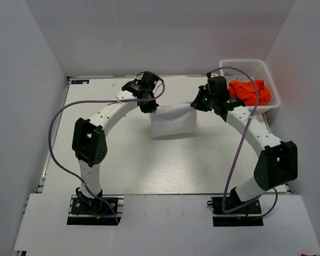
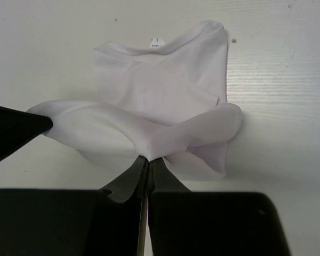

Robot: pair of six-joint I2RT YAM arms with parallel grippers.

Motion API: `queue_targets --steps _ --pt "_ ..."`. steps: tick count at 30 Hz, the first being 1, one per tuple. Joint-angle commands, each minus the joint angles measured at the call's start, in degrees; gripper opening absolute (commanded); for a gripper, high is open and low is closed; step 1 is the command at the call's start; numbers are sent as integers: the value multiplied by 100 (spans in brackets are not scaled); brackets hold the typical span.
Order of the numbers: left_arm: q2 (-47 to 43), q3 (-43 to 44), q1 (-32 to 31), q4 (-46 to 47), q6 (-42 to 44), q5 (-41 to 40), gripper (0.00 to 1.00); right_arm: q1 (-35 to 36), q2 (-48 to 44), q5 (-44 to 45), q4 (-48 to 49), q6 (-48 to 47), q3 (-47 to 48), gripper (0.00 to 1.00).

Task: Fold and stack the t-shirts
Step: Fold the long partially folded tshirt into a neat square, then smooth out wrinkles on the folded tshirt

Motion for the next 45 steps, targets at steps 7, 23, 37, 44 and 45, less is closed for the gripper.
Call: queue_targets --steps 7,23,37,44,45 --pt "751 1112 550 83 90 -233 0 -512 1382 -805 408 -248 1230 0" --pt "2440 2263 1140 3027 563 198 100 -1365 5144 -2484 248 464 5168 90" --pt "2368 1955 797 3952 1698 1963 100 -1119 3632 -2423 1278 139 2689 90" --pt "2870 1886 797 4003 1645 1921 100 -1145 3799 -2643 1902 622 1767 90" --pt "2992 1886 797 4003 1645 1921 100 -1154 3913 -2712 1894 675 1766 90"
